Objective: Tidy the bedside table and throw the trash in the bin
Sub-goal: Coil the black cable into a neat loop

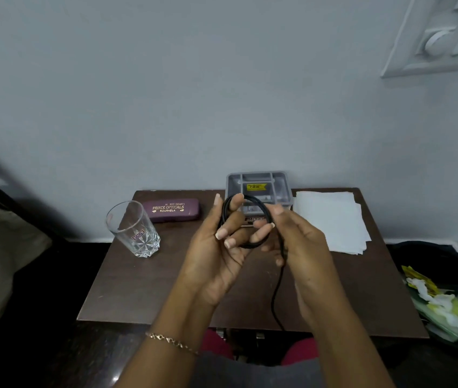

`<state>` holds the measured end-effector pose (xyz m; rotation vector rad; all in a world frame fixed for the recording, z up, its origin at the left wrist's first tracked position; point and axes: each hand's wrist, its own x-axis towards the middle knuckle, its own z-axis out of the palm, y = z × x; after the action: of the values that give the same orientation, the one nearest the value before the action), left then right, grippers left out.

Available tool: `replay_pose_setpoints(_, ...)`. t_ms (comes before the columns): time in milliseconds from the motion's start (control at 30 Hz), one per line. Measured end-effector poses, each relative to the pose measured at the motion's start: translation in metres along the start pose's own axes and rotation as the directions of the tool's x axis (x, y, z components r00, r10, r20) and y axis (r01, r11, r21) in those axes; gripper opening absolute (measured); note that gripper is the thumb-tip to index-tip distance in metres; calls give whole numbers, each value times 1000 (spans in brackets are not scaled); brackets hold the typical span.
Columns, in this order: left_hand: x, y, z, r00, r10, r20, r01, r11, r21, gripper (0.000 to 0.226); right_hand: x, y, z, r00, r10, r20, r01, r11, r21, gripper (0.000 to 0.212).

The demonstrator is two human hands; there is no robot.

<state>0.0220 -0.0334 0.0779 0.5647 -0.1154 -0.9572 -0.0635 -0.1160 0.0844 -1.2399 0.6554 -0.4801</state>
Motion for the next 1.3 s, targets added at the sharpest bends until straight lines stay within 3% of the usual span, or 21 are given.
replay_pose_setpoints(167,-8,-16,-6,991,78,-105,-66,992,110,38,-1,5,3,996,10,-87,-1,995,103,14)
replay_pose_setpoints(333,-20,-13,-17,972,76,-223,20,916,400,30,4,13,-8,993,-83,-81,80,996,-39,14)
replay_pose_setpoints(567,-29,12,-21,966,102,-238,121,634,764,31,9,14,-16,986,-114,123,141,960,-244,17)
replay_pose_setpoints(633,-34,20,-23,981,53,-184,132,505,853,26,9,13,-20,980,-126,151,166,943,-288,18)
replay_pose_setpoints(700,-39,26,-24,989,-35,-144,145,439,887,28,9,10,-22,974,-146,173,198,921,-336,21)
replay_pose_setpoints(833,-35,26,-19,972,-114,-204,233,488,841,47,9,5,-22,955,-137,264,243,872,-425,20)
replay_pose_setpoints(900,-31,20,-14,972,-92,-218,233,522,820,41,8,4,-20,948,-134,288,255,863,-436,19)
replay_pose_setpoints(1067,-27,2,-3,988,-2,-155,87,834,545,34,5,5,-10,969,-195,154,233,929,-289,15)
replay_pose_setpoints(1200,-26,-9,-5,996,60,-65,-14,836,548,30,2,7,-5,978,-206,38,210,946,-247,13)
replay_pose_setpoints(1300,-27,-16,-6,991,111,-77,-53,845,532,31,-2,9,1,969,-242,-46,221,938,-267,15)
